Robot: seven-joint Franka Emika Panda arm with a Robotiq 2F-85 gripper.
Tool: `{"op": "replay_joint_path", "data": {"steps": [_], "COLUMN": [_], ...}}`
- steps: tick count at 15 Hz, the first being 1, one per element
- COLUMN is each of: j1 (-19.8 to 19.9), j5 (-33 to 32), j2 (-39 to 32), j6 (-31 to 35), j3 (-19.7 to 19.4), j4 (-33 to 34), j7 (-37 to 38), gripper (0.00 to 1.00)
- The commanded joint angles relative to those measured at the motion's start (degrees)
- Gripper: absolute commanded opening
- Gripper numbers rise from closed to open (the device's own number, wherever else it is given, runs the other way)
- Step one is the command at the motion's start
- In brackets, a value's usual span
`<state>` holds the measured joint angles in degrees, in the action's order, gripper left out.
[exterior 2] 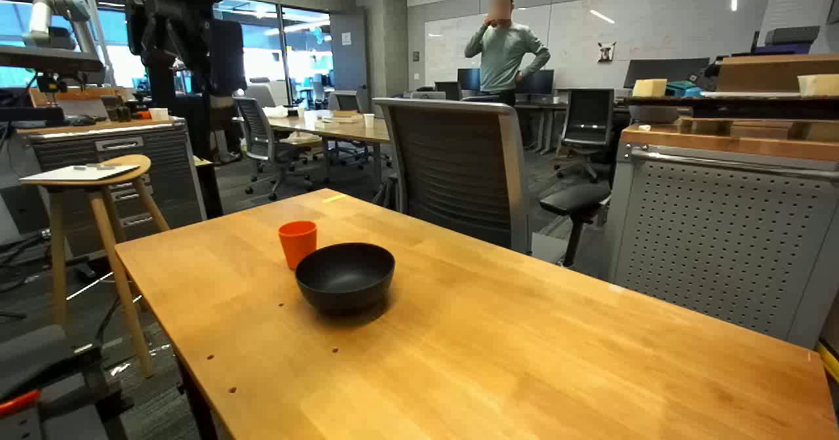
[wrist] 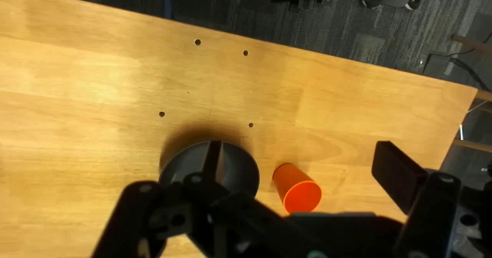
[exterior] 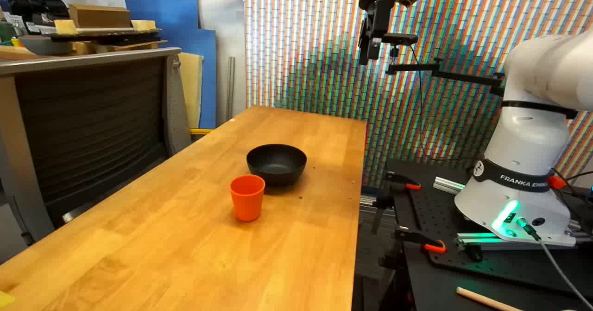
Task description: Pick up the orange cup and put it in the black bowl
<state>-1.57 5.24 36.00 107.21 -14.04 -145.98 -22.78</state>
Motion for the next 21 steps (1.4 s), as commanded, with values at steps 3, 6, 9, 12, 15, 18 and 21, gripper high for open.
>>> {"op": "replay_joint_path", "data": {"steps": [3,6,9,12,15,18,21], "j1": [1.51,1.50,0.24,-0.65,-1.74,-3.32,-4.94], "j5": [-0.92,-1.85,-3.78,-6.79,-11.06,-14.13,-16.57], "j2": [-0.59,-5.95,-14.42,-24.26,-34.93,-44.30,-51.72], "j6": [0.10,1.01,2.93,4.87,5.02,3.68,3.07], "j3": [1.96,5.15,10.24,15.84,19.84,20.78,20.02], "j4": [0.54,2.89,7.21,12.92,20.11,27.37,33.85], "j7": [0.98,6.27,12.25,18.68,25.85,29.25,30.92], "gripper": [1.00,1.00,1.00,1.00,1.00,1.00,1.00]}}
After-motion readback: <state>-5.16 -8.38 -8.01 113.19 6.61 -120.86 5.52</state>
